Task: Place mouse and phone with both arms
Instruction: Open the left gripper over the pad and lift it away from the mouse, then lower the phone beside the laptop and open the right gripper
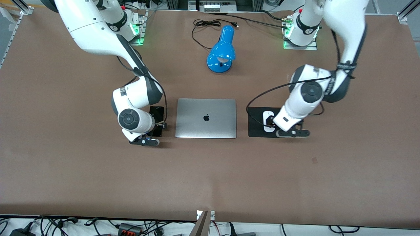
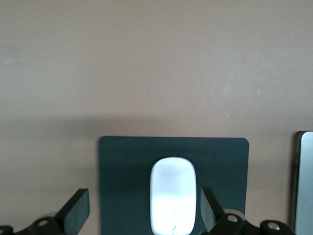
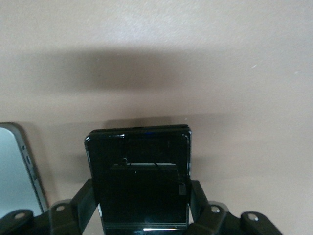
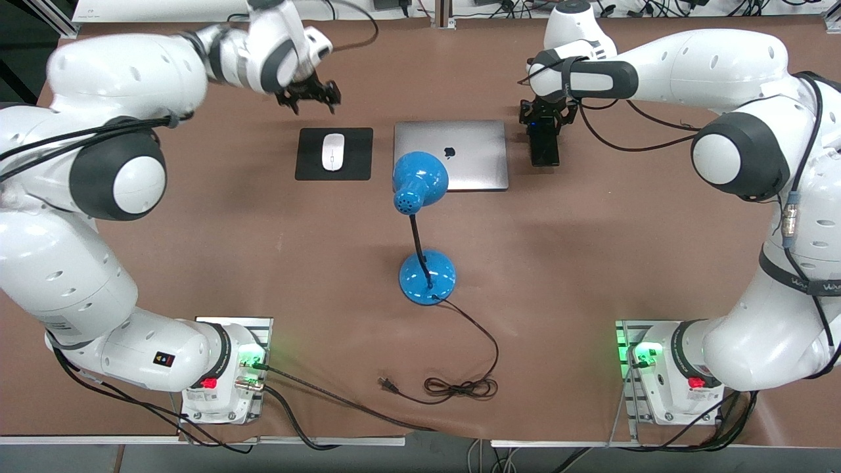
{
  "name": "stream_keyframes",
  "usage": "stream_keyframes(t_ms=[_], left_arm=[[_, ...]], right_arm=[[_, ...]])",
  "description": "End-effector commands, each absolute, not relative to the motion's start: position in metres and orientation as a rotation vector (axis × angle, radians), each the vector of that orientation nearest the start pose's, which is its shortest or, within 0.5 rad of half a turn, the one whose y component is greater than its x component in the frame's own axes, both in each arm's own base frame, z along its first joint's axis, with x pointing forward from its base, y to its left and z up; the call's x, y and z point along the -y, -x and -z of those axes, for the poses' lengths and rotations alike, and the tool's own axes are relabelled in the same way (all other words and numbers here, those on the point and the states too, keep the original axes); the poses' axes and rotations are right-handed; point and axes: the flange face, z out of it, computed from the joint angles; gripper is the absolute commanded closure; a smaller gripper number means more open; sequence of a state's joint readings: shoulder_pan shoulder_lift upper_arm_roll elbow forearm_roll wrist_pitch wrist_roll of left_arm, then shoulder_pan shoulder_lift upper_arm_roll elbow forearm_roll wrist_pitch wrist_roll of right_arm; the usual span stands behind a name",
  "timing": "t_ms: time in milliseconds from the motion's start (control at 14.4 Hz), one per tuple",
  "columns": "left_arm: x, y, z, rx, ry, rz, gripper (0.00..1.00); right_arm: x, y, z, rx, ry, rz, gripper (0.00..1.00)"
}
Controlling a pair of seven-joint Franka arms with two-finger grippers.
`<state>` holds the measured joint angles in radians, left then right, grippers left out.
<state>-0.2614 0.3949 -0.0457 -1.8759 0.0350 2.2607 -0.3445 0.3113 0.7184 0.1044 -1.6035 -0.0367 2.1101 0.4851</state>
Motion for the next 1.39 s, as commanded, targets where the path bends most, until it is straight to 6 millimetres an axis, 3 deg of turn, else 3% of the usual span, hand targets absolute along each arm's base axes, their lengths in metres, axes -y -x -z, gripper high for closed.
stream_keyframes(t_ms=[0, 277, 555, 694, 763, 832, 902, 1040, 1179, 1318], left_arm=[[0.161, -0.636, -0.361, -0.027, 3.096, -0.071, 0.0], [0.123, -0.654, -0.427, -0.022, 3.096, -0.063, 0.0], [0.089, -0.658, -0.523, -0.114, 3.094, -0.094, 0.0], [0.082, -0.652, -0.533, -0.164, 3.092, -0.17, 0.0], [0.081, -0.652, -0.532, -0.171, 3.088, -0.175, 0.0], [0.079, -0.653, -0.528, -0.176, 3.09, -0.185, 0.0], [0.064, -0.657, -0.523, -0.17, 3.109, -0.201, 0.0], [0.061, -0.656, -0.52, -0.16, 3.171, -0.214, 0.0], [0.043, -0.645, -0.533, -0.09, 3.215, -0.206, 0.0], [0.023, -0.62, -0.569, -0.036, 3.21, -0.054, 0.0]], right_arm=[[-0.268, -0.619, -0.192, -0.11, 3.192, -0.326, 0.73], [-0.276, -0.612, -0.18, -0.099, 3.196, -0.349, 0.73], [-0.28, -0.609, -0.167, -0.095, 3.194, -0.366, 0.73], [-0.28, -0.611, -0.17, -0.083, 3.193, -0.343, 0.72], [-0.28, -0.611, -0.17, -0.106, 3.186, -0.345, 0.3], [-0.28, -0.611, -0.171, -0.126, 3.183, -0.342, 0.0], [-0.282, -0.613, -0.177, -0.137, 3.182, -0.333, 0.0], [-0.284, -0.625, -0.214, -0.125, 3.168, -0.258, 0.0], [-0.278, -0.635, -0.262, -0.126, 3.166, -0.203, 0.0], [-0.275, -0.647, -0.306, -0.126, 3.173, -0.153, 0.0]])
